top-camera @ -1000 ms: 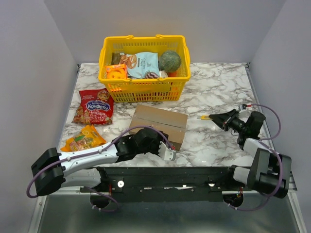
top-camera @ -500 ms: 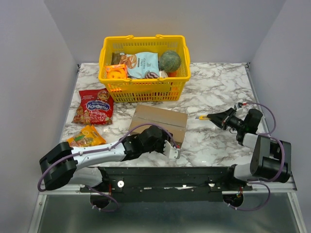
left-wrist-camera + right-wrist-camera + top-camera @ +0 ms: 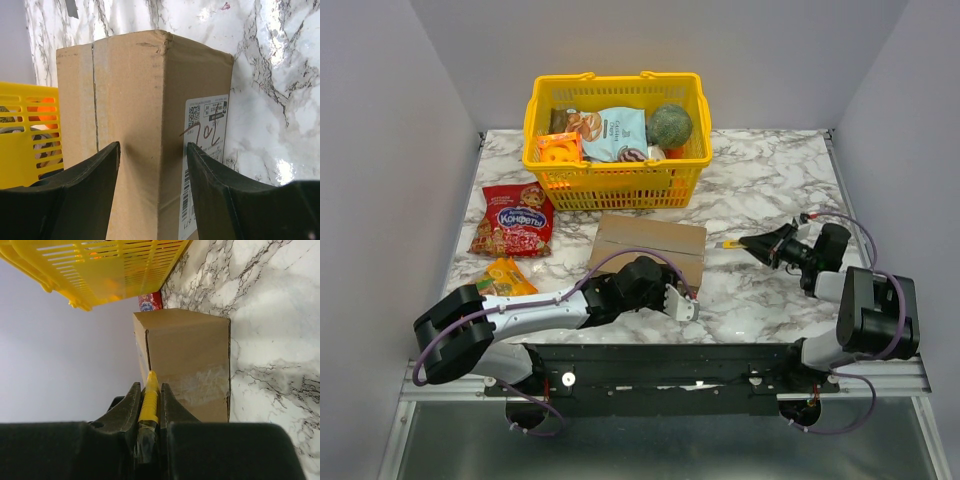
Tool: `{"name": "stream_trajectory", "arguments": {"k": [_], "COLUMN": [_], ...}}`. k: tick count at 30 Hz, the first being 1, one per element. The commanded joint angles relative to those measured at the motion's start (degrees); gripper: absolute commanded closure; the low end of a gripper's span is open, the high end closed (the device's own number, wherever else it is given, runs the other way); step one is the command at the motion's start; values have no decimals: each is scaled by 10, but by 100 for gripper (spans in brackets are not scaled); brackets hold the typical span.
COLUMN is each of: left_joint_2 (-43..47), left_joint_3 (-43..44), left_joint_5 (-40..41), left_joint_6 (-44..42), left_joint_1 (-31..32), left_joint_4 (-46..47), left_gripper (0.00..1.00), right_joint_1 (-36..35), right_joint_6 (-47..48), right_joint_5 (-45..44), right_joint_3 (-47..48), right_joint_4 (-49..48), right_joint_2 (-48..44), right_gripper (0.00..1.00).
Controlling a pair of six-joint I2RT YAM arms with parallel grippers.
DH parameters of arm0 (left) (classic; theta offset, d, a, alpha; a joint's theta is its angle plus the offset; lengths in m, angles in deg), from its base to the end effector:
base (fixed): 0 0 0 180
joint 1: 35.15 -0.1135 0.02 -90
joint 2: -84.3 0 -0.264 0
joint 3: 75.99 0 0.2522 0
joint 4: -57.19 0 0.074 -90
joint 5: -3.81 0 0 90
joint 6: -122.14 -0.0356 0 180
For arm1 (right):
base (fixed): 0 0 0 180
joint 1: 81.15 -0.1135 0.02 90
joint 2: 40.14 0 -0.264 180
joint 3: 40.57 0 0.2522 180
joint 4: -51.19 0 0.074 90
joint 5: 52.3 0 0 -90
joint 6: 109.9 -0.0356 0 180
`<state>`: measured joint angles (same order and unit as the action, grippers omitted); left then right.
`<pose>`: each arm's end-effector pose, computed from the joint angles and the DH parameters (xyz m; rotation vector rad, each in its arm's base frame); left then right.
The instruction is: Unpack the express box
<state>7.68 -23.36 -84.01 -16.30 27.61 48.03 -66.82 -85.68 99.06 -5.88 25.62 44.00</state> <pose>0.1299 -0.2493 0.2079 1.7620 1.2333 -0.1045 0.2405 -0.0292 0.1476 0.6874 2.0033 1.6142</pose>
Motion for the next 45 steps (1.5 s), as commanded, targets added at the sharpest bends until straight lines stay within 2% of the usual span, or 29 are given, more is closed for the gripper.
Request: {"name": "stream_trajectory", "arguments": {"k": [1, 5, 25, 40, 45], "left_joint_2": [10, 4, -2, 1, -3], "left_joint_3": [11, 14, 16, 8, 10], "left_joint_5": [12, 15, 17, 20, 33], "left_joint_6": [19, 25, 30, 36, 47], "left_joint_1": [4, 6, 8, 10, 10], "left_joint_4": [11, 12, 12, 15, 19], "left_gripper": [36, 36, 36, 36, 36], "right_joint_1": [-20, -38, -47, -75, -82], "right_joint_6": [-35, -52, -52, -49, -47], "right_joint_5": [-17, -16, -42, -39, -31], "right_joint_3": [15, 24, 41, 49, 38], "right_joint_4": [-58, -93, -108, -113, -88], "right_joint_2": [29, 49, 79, 89, 74], "right_gripper": [100, 100, 99, 99, 99]}}
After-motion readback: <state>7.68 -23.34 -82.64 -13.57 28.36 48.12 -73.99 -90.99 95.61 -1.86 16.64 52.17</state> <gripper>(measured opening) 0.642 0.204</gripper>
